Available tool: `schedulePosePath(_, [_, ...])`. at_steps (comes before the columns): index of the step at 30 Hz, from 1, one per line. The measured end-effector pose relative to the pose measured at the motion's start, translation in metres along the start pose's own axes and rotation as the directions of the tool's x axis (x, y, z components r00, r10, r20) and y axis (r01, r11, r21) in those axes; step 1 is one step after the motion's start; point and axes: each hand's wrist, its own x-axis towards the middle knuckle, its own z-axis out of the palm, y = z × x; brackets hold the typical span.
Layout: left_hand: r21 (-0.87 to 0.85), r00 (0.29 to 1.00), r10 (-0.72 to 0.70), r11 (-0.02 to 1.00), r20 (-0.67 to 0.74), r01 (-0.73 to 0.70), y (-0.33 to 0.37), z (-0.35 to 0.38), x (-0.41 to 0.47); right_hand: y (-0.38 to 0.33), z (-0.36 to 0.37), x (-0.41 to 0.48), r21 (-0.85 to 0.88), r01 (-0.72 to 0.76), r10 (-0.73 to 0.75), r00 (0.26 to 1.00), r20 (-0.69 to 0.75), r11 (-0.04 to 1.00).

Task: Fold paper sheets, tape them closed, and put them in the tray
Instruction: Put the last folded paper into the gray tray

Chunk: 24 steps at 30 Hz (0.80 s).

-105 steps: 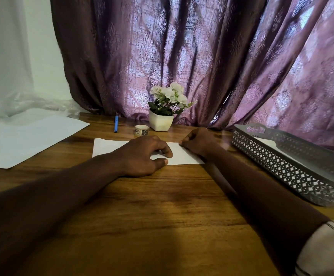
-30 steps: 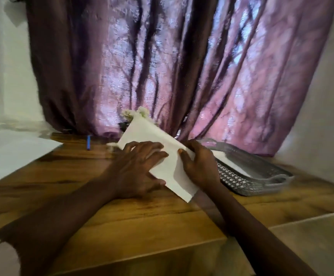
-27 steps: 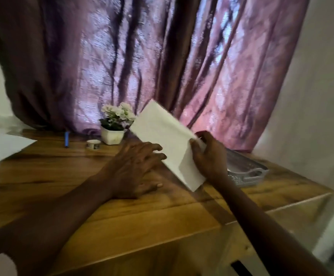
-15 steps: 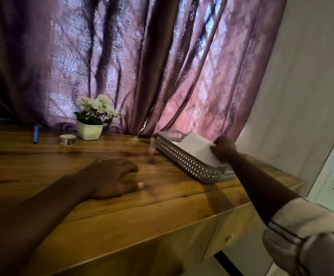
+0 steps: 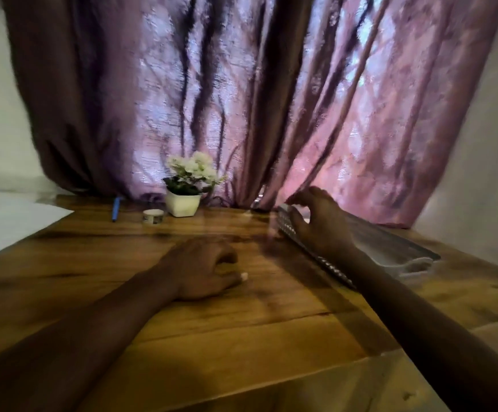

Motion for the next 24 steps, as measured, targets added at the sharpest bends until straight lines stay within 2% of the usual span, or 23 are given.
schedulePosePath(2, [0.104, 0.981, -0.058, 0.991, -0.185, 0.078, -0.01, -0.008, 0.0, -0.04, 0.026, -0.001, 0.189, 0.013, -0.041, 0.989, 0.145, 0.982])
schedulePosePath(3, [0.11, 0.955, -0.098, 0.985, -0.279, 0.133, -0.017, -0.013, -0.001, -0.06, 0.041, 0.0, 0.232, -0.011, -0.042, 0.974, 0.223, 0.973])
schedulePosePath(6, [-0.031, 0.819, -0.329, 0.934, -0.47, 0.357, -0.046, -0.027, -0.007, -0.11, 0.092, 0.009, 0.283, -0.111, -0.02, 0.906, 0.422, 0.953])
schedulePosePath(8, [0.0, 0.77, -0.461, 0.858, -0.44, 0.513, -0.068, -0.03, -0.012, -0.131, 0.129, 0.022, 0.311, -0.216, 0.046, 0.879, 0.474, 0.926])
schedulePosePath(10, [0.123, 0.738, -0.622, 0.737, -0.263, 0.665, -0.084, -0.027, -0.017, -0.15, 0.163, 0.04, 0.296, -0.307, 0.135, 0.865, 0.484, 0.905])
schedulePosePath(12, [0.178, 0.666, -0.742, 0.646, -0.083, 0.742, -0.091, -0.022, -0.018, -0.164, 0.188, 0.059, 0.271, -0.368, 0.196, 0.843, 0.5, 0.89])
schedulePosePath(14, [0.205, 0.645, -0.764, 0.629, -0.017, 0.75, -0.095, -0.019, -0.016, -0.178, 0.205, 0.074, 0.234, -0.408, 0.231, 0.809, 0.54, 0.882])
schedulePosePath(16, [0.209, 0.651, -0.759, 0.633, -0.02, 0.745, -0.094, -0.02, -0.015, -0.187, 0.216, 0.086, 0.214, -0.429, 0.252, 0.793, 0.554, 0.878])
schedulePosePath(18, [0.123, 0.64, -0.764, 0.629, -0.085, 0.767, -0.094, -0.025, -0.014, -0.192, 0.224, 0.091, 0.237, -0.45, 0.277, 0.807, 0.522, 0.861])
schedulePosePath(21, [-0.035, 0.581, -0.768, 0.611, -0.269, 0.791, -0.107, -0.03, -0.017, -0.197, 0.234, 0.087, 0.341, -0.515, 0.338, 0.821, 0.46, 0.786])
schedulePosePath(24, [0.062, 0.601, -0.711, 0.626, -0.365, 0.778, -0.122, -0.038, -0.012, -0.194, 0.24, 0.081, 0.389, -0.531, 0.345, 0.822, 0.453, 0.753])
